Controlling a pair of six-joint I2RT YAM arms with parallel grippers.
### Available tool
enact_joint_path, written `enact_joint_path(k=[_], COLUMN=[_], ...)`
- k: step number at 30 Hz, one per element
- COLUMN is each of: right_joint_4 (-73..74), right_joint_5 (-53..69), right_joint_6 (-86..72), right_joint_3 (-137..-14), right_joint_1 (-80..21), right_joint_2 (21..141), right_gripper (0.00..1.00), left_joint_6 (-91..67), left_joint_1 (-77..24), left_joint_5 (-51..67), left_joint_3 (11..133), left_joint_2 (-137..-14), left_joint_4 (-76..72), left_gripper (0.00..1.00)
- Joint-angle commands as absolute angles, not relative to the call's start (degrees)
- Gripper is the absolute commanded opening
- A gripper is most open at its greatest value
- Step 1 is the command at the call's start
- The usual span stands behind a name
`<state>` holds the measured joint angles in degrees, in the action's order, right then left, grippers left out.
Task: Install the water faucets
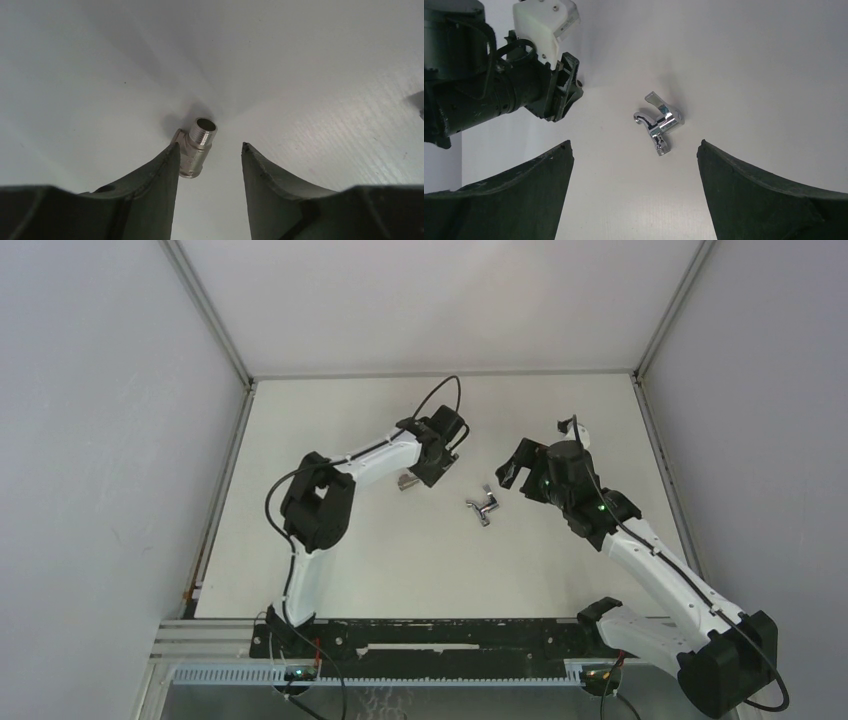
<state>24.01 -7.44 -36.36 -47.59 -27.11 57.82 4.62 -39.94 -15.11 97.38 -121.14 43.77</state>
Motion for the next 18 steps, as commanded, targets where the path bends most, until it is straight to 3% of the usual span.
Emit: enact_joint_path(k=[1, 10, 18], right_joint_4=[23.75, 24.17, 24.15], right_joint_5=[-8.44, -8.87, -8.83], right_joint_6=[-36.96, -36.89, -36.98], right_joint_3=[-47.90, -47.86, -47.90], right_joint_1=[-27.53, -27.52, -27.56], right_joint_2=[56.54, 56.03, 55.97], right_gripper=[1.00, 0.99, 0.99], left_joint_6=[9.60, 9.48, 4.91], left_joint_1=[-39.17, -36.97, -34.56], left_joint_5=[-12.48, -7.03, -2.91], left_joint_3=[101.44, 103.79, 104.46], left_joint_2=[-124.19, -127.02, -127.67], left_joint_4=[45.52, 49.73, 52.33], left_gripper=[0.52, 0.50, 0.30])
